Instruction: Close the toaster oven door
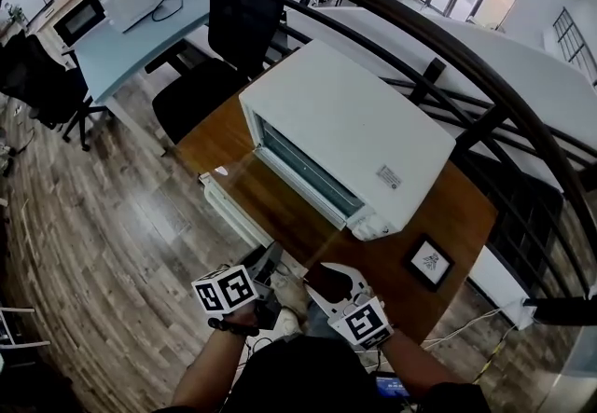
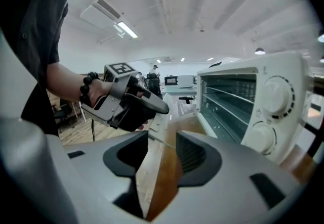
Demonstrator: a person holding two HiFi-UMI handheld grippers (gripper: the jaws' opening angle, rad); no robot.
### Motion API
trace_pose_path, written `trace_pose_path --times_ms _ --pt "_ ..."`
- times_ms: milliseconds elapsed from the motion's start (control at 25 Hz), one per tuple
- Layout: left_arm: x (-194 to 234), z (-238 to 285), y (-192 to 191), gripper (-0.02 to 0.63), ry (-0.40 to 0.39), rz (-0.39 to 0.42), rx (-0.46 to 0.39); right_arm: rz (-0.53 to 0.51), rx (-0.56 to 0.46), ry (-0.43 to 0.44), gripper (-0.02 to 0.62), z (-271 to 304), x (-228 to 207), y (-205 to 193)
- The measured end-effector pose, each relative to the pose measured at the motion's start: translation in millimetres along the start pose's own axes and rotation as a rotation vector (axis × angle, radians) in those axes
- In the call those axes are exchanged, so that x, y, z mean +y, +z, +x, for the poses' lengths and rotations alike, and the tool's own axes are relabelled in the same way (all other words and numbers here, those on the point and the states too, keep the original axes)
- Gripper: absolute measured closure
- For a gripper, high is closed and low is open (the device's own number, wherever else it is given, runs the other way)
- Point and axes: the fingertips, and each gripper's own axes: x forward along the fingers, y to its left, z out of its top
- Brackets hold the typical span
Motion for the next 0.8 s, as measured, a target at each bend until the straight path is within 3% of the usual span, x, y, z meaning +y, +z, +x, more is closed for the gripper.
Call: trace_pose_path --times_ms 200,400,520,680,800 --pt "-14 -1 5 0.499 -0.045 -0.028 -0.010 -0.128 0.025 0.010 0.414 8 11 6" --pt "-28 -5 15 0.495 -0.086 -0.026 -0.025 -0.094 -0.008 -0.045 0.458 7 -4 13" --pt "-39 -21 25 0.486 -0.109 -0.034 -0.077 -0.076 -0.013 -0.061 0.478 3 -12 19" --pt "-21 -48 43 0.486 -0.047 -0.036 -0.199 -0.084 -0.026 -0.085 0.485 0 -19 23" --pt "-1 -45 37 0.457 -0.017 -0.043 -0.179 -0.086 -0.023 -0.104 0.485 -1 -21 27"
